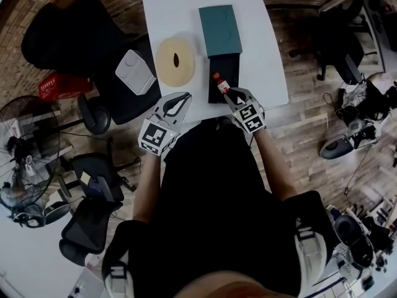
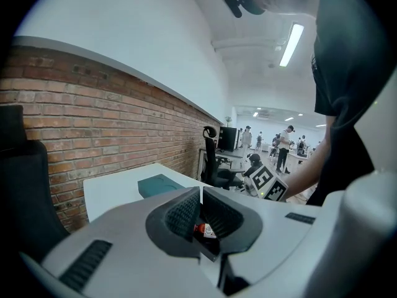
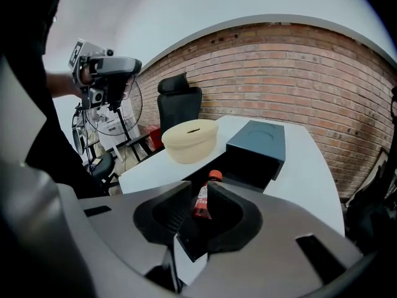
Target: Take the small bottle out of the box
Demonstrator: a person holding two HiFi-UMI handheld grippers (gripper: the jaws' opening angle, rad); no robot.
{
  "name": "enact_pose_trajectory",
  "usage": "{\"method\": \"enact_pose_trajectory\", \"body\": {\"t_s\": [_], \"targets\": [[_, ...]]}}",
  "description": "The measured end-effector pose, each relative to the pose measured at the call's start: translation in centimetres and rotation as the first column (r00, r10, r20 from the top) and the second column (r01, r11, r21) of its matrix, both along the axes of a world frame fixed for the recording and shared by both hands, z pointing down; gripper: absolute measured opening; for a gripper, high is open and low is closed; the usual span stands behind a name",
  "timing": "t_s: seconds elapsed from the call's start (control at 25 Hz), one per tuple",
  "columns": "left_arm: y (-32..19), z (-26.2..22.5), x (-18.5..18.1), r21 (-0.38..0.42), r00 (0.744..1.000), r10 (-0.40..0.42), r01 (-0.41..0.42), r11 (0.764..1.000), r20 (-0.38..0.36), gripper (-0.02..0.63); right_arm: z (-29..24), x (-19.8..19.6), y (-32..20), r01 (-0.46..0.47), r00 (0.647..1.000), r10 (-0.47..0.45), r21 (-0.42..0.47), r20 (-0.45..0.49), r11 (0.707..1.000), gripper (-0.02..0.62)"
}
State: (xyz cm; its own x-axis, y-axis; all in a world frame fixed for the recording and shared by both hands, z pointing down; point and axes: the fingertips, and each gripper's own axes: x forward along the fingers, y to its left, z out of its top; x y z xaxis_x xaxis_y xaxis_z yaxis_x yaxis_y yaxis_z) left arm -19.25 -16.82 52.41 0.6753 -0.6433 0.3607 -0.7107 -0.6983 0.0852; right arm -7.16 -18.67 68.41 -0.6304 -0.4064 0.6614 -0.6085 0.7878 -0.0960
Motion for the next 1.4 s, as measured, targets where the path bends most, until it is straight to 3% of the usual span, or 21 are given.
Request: {"method": "enact_pose_trajectory", "body": {"t_s": [0.72, 1.4], "targets": [[-1.5, 0.9, -0.2, -0.02, 0.999, 0.045, -0.045, 0.999, 0.006, 0.031, 3.7, -0.7, -1.5, -0.079, 0.996, 0.076, -0.079, -0.045, 0.994, 0.167], [-2.1, 1.5, 1.0, -0.033, 0.996, 0.088, -0.088, 0.996, -0.005, 0.031, 6.5, -0.4, -2.1, -0.12, 0.984, 0.098, -0.148, -0.149, 0.982, 0.195]]}}
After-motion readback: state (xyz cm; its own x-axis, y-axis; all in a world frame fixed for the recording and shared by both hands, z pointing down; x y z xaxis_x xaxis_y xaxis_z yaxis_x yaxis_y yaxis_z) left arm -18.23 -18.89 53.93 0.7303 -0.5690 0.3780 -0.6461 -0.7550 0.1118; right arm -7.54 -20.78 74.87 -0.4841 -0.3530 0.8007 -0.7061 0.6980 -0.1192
